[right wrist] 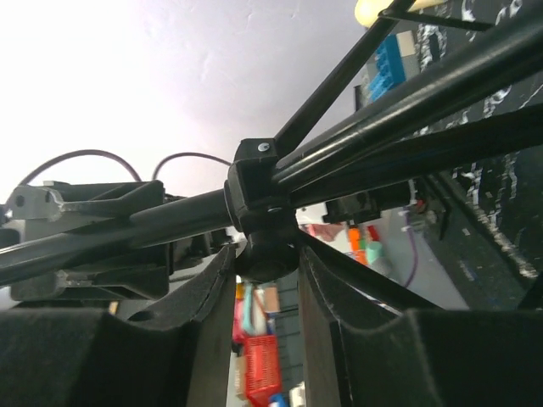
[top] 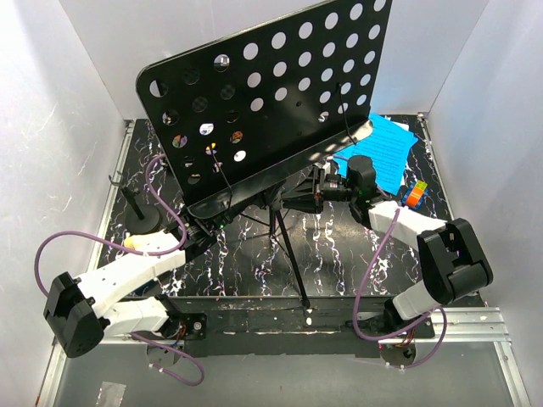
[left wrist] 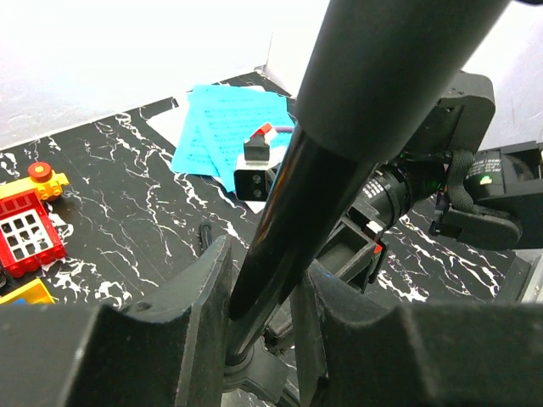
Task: Pack up the instrument practice props
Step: Unscrew the knob on the music stand.
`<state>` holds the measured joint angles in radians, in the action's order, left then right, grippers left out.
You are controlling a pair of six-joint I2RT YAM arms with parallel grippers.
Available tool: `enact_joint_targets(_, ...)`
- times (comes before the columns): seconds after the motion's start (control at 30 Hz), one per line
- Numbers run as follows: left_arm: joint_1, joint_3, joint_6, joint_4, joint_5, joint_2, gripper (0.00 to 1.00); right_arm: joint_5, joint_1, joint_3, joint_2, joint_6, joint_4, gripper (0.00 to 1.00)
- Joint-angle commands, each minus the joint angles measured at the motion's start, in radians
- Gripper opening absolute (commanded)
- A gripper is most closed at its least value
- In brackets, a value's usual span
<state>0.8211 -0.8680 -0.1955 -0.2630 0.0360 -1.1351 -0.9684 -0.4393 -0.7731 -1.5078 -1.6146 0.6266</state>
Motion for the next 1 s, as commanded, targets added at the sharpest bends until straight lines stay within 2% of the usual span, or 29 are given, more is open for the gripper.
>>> enact_joint_targets(0.0, -0.008, 0.004, -0.147, -0.022, -0.019, 0.046, 0.0, 0.043, -0.025, -0.146, 0.06, 0.368, -0.271, 0.01)
enact_joint_targets(0.07, -0.007, 0.006, -0.148, -0.022, -0.021, 0.044, 0.0, 0.089, -0.033, -0.193, 0.086, 0.505, -0.414, 0.01)
enact_joint_targets(0.1, -0.007, 0.006, -0.147, -0.024, -0.022, 0.044, 0.0, 0.102, -0.036, -0.204, 0.095, 0.539, -0.433, 0.01)
enact_joint_targets(0.23, -0.007, 0.009, -0.154, -0.033, -0.031, 0.041, 0.0, 0.167, -0.038, -0.147, 0.146, 0.602, -0.358, 0.01)
enact_joint_targets(0.4, -0.008, 0.006, -0.159, -0.039, -0.036, 0.037, 0.0, 0.273, -0.064, -0.176, 0.164, 0.79, -0.49, 0.01)
enact_joint_targets(0.53, -0.007, 0.006, -0.165, -0.042, -0.068, 0.037, 0.0, 0.454, -0.127, -0.146, 0.234, 0.976, -0.518, 0.01)
enact_joint_targets(0.8, -0.007, 0.006, -0.19, -0.056, -0.099, 0.038, 0.0, 0.77, -0.262, -0.092, 0.334, 1.254, -0.453, 0.01)
enact_joint_targets(0.97, -0.008, 0.001, -0.197, -0.05, -0.108, 0.044, 0.0, 1.032, -0.366, -0.055, 0.386, 1.464, -0.404, 0.01)
